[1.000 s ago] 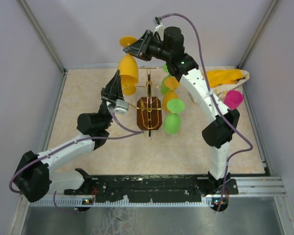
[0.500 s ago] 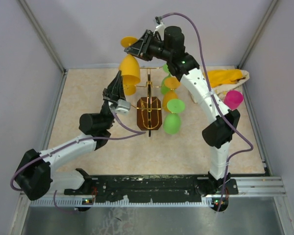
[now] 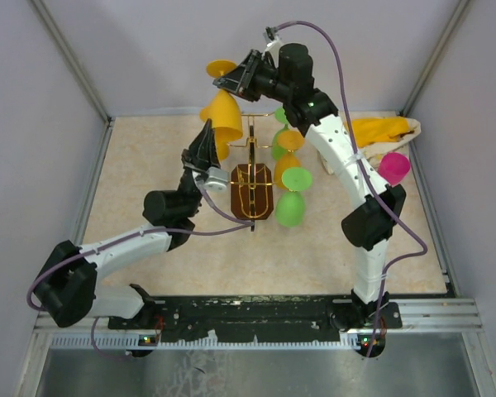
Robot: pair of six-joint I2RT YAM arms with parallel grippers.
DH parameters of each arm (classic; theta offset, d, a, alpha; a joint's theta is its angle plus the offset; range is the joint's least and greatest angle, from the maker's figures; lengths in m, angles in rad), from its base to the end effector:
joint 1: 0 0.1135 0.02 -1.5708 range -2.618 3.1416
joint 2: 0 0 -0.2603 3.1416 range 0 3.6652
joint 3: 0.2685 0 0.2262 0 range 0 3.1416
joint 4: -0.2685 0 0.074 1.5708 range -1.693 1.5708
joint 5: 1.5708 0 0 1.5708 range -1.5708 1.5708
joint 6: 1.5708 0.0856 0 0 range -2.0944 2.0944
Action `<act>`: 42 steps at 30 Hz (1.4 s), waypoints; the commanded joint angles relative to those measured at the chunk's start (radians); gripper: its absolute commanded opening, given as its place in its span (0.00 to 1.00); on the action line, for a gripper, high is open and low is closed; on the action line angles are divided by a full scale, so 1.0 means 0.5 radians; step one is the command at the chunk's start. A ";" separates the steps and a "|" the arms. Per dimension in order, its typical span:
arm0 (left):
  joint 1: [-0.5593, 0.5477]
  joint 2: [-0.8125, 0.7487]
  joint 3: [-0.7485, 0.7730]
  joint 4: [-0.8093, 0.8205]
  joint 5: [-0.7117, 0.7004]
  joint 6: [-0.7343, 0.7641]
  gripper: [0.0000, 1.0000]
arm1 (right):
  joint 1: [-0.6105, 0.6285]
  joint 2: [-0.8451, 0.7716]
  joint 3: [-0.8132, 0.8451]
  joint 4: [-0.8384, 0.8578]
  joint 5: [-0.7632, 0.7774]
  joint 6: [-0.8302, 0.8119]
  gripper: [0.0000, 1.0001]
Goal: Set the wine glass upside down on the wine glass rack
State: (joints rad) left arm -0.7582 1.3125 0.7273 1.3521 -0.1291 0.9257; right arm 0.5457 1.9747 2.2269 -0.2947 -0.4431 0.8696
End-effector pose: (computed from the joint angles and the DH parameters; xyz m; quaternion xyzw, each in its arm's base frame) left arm 0.2130 -0.1865 0.4050 0.2517 0.3043 0.1020 0.9131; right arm 0.3825 0.2752 0.4590 -0.0365 0.7196 0.5593 0.4098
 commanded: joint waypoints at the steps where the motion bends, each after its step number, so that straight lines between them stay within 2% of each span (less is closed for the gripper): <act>1: -0.023 0.025 0.049 -0.031 -0.023 -0.020 0.01 | 0.053 -0.068 0.051 0.071 -0.184 -0.050 0.07; 3: -0.024 0.008 0.035 -0.050 -0.030 -0.017 0.09 | 0.053 -0.058 0.075 0.069 -0.182 -0.064 0.00; 4: -0.026 -0.010 0.027 -0.061 -0.034 -0.017 0.14 | 0.054 -0.049 0.098 0.061 -0.175 -0.081 0.00; 10: -0.029 -0.161 -0.047 -0.274 -0.081 -0.058 0.61 | 0.050 -0.033 0.199 0.011 -0.042 -0.264 0.00; 16: -0.030 -0.432 -0.099 -0.708 -0.121 -0.343 0.85 | 0.038 -0.043 0.307 -0.075 0.113 -0.533 0.00; 22: -0.030 -0.609 0.075 -1.275 -0.322 -0.828 0.91 | 0.038 -0.185 0.197 -0.090 0.241 -0.916 0.00; 28: -0.027 -0.597 0.331 -1.510 -0.515 -0.941 0.95 | 0.083 -0.563 -0.303 0.150 0.344 -1.290 0.00; 34: -0.021 -0.485 0.639 -1.698 -0.658 -1.099 0.97 | 0.168 -1.012 -0.823 0.353 0.518 -1.464 0.00; 38: 0.008 -0.406 0.823 -1.893 -0.640 -1.276 0.98 | 0.361 -1.187 -1.003 0.311 0.798 -1.674 0.00; 42: 0.067 -0.341 0.976 -2.078 -0.488 -1.396 0.99 | 0.522 -1.317 -1.163 0.304 0.980 -1.695 0.00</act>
State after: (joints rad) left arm -0.7521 1.1191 1.1412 0.4351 -0.4236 0.3256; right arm 0.7448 1.3762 1.7069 -0.1986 -0.0917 0.0902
